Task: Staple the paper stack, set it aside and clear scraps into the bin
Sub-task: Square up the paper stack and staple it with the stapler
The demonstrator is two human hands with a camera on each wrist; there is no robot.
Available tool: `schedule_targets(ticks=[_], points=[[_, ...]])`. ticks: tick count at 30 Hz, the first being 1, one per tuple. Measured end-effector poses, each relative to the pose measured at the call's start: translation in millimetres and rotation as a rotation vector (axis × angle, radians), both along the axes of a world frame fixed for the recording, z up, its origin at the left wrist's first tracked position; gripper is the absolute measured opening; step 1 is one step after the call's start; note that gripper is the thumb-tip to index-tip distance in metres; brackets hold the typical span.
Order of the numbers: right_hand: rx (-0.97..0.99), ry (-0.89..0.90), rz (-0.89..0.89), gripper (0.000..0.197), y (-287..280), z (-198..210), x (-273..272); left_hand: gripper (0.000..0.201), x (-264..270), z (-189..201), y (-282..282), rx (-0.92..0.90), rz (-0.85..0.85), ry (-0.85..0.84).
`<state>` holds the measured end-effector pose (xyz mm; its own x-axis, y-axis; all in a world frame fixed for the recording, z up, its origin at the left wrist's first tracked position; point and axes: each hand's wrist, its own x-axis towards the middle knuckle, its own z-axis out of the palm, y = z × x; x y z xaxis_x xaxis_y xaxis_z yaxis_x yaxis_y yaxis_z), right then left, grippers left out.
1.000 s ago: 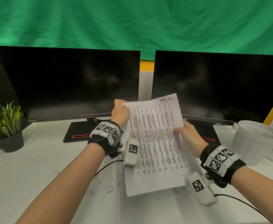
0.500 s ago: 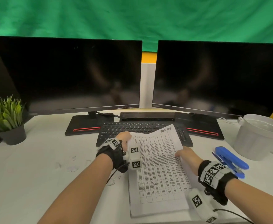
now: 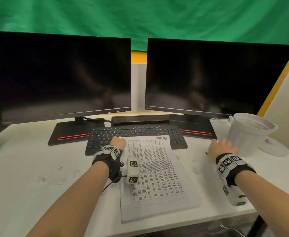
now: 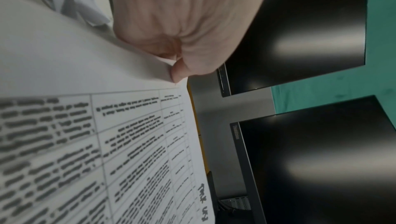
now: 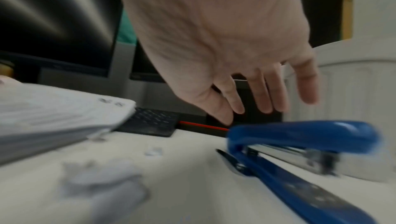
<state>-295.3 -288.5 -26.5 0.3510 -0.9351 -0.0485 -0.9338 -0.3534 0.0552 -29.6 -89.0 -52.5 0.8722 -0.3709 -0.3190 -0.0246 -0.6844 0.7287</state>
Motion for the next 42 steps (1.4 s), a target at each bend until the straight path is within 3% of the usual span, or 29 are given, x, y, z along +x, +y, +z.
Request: schedule_targets(ticks=[2,4,6,8,11,13,17,20,23,28,31,38,42], points=[[0.108,0.049,0.01,0.047,-48,-36,-4,0.038,1,-1,0,0.022,-0.032,-0.006],[0.119,0.074,0.057,0.054,-52,-39,-5,0.039,0,1,1,0.004,-0.033,-0.002],[0.112,0.116,0.059,0.043,-29,-19,-4,0.038,-1,3,3,0.008,-0.023,-0.024],[0.11,0.049,0.155,0.028,-16,3,4,0.038,1,3,7,-0.001,-0.015,-0.043],[0.128,-0.275,0.083,0.031,-18,24,25,0.038,2,6,12,-0.032,-0.013,-0.059],[0.202,-0.599,0.02,0.039,-12,36,50,0.038,4,5,13,-0.035,0.0,-0.073],[0.649,-1.156,0.113,0.045,26,49,108,0.038,5,1,19,-0.122,0.0,-0.078],[1.014,-1.332,0.086,0.029,59,42,143,0.033,6,-3,24,-0.221,0.022,-0.055],[1.15,-1.373,0.063,0.037,83,26,171,0.026,7,-3,27,-0.304,0.052,-0.055],[1.148,-1.354,0.054,0.044,103,12,201,0.013,8,-4,30,-0.373,0.058,-0.112],[1.029,-1.259,0.082,0.058,106,8,215,0.013,6,-3,28,-0.395,0.055,-0.139],[0.745,-1.075,0.223,0.038,113,3,233,0.015,5,-3,28,-0.431,0.049,-0.149],[0.693,-1.021,0.343,0.043,116,-4,241,0.016,4,-2,27,-0.433,0.033,-0.139]])
